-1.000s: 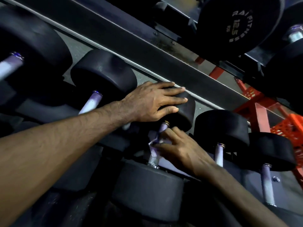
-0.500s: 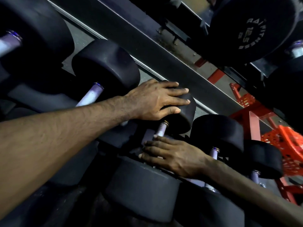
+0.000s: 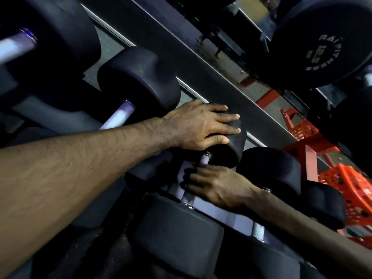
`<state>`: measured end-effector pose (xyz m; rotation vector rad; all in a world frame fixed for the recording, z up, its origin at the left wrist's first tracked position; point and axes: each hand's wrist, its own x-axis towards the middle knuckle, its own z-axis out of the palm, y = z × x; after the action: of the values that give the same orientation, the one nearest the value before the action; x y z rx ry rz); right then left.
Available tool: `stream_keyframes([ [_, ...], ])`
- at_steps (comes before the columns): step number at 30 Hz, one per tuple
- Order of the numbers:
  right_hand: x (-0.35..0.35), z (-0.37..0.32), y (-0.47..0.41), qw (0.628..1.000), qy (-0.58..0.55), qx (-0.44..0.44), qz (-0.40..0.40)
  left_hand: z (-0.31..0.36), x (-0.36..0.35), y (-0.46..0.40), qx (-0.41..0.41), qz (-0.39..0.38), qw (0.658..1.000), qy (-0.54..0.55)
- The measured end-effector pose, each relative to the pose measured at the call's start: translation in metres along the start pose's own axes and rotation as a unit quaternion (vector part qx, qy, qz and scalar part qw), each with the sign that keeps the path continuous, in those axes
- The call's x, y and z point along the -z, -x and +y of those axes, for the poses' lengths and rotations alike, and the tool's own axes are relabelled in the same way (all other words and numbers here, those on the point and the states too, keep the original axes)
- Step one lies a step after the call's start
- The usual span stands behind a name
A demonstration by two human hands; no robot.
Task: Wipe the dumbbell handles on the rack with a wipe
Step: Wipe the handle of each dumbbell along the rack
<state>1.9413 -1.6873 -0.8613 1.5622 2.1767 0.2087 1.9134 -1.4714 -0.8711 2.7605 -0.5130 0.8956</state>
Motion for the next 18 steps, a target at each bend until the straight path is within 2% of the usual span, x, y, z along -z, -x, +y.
stream_keyframes([
  [2, 0.002, -0.004, 0.001, 1.000, 0.013, 0.026, -0.007, 0.000, 0.001, 0.000, -0.001, 0.001, 1.000, -0.002],
  [5, 0.004, 0.013, 0.009, 0.996, 0.056, -0.064, 0.038, 0.001, 0.003, -0.002, -0.008, 0.014, 1.000, 0.002],
  [9, 0.002, -0.001, 0.017, 0.993, 0.051, -0.066, 0.085, -0.001, 0.002, -0.001, -0.005, 0.003, 1.000, -0.006],
  [11, -0.003, -0.015, 0.022, 0.973, -0.014, -0.174, 0.153, 0.001, 0.002, -0.001, 0.001, 0.005, 1.000, 0.003],
  [12, -0.008, -0.021, 0.024, 0.938, -0.076, -0.270, 0.204, 0.002, 0.003, -0.002, 0.000, 0.006, 1.000, 0.005],
  [13, -0.015, -0.029, 0.025, 0.875, -0.159, -0.380, 0.256, 0.003, 0.002, -0.002, -0.002, 0.007, 1.000, 0.006],
  [14, -0.022, -0.036, 0.024, 0.784, -0.259, -0.482, 0.292, 0.003, 0.002, -0.001, -0.004, 0.008, 1.000, 0.005],
  [15, -0.029, -0.044, 0.021, 0.670, -0.377, -0.559, 0.310, 0.002, 0.002, -0.001, -0.004, 0.007, 1.000, 0.003],
  [16, -0.036, -0.049, 0.017, 0.540, -0.503, -0.601, 0.307, 0.002, 0.002, -0.001, -0.002, 0.006, 1.000, 0.006],
  [17, -0.038, -0.056, 0.011, 0.410, -0.613, -0.611, 0.290, 0.004, 0.002, -0.001, -0.003, 0.004, 1.000, 0.010],
  [18, -0.039, -0.057, 0.005, 0.312, -0.683, -0.604, 0.267, 0.005, 0.003, -0.001, -0.003, 0.005, 1.000, 0.013],
])
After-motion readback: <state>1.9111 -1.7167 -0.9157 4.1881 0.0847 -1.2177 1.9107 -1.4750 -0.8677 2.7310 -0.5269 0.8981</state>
